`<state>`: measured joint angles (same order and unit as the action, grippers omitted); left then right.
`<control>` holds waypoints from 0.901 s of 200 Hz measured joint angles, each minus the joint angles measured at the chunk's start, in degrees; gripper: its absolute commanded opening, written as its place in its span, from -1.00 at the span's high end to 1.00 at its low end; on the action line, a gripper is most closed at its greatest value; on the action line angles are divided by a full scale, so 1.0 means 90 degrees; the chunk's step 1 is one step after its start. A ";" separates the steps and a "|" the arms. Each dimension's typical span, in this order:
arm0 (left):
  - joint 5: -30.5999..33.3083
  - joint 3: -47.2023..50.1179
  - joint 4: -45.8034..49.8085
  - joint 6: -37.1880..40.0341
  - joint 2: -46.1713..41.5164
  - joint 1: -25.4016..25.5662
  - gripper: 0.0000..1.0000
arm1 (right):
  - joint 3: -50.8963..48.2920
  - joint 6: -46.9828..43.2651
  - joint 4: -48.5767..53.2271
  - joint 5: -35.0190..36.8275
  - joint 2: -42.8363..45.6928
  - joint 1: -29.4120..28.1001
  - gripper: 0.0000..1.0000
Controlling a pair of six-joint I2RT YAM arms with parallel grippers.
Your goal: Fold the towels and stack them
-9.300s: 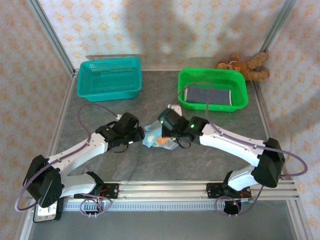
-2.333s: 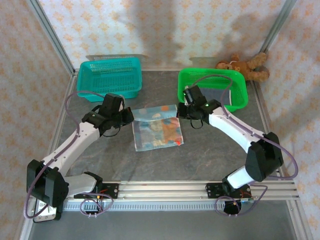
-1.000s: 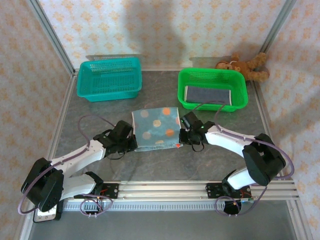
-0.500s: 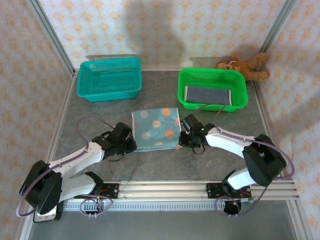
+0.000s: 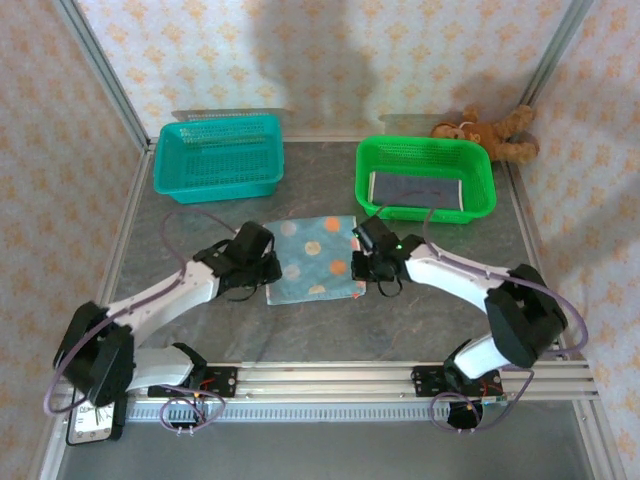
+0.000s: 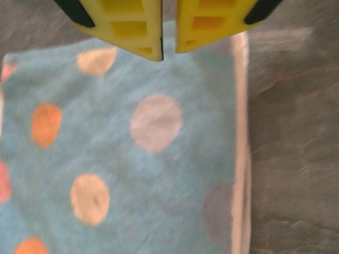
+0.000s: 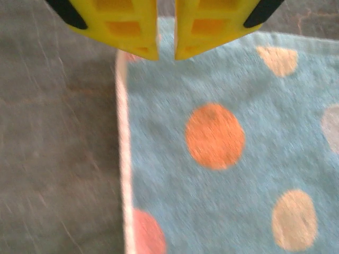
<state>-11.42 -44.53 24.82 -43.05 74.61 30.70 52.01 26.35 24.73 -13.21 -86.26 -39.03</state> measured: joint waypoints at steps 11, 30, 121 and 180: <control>-0.0002 -0.0248 -0.0075 0.0075 0.0471 0.0000 1.00 | 0.0182 -0.0032 -0.0085 0.0036 -0.0294 0.0000 0.81; 0.0012 -0.0481 -0.0221 0.0126 0.1224 -0.0007 1.00 | 0.0393 -0.0119 -0.0180 0.0066 -0.0814 0.0000 0.85; 0.0211 0.0886 -0.0236 -0.0187 0.0568 -0.0010 1.00 | -0.0209 0.0432 -0.0954 0.0160 -0.0979 -0.0913 0.85; 0.0325 0.1396 0.0738 -0.0323 -0.1144 -0.0134 1.00 | -0.0194 0.0950 -0.0665 0.0335 -0.0792 -0.1559 0.94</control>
<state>-8.49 -31.97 31.46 -45.95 64.31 29.50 50.26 34.89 18.74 -10.20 -93.38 -53.06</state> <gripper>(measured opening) 0.044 0.075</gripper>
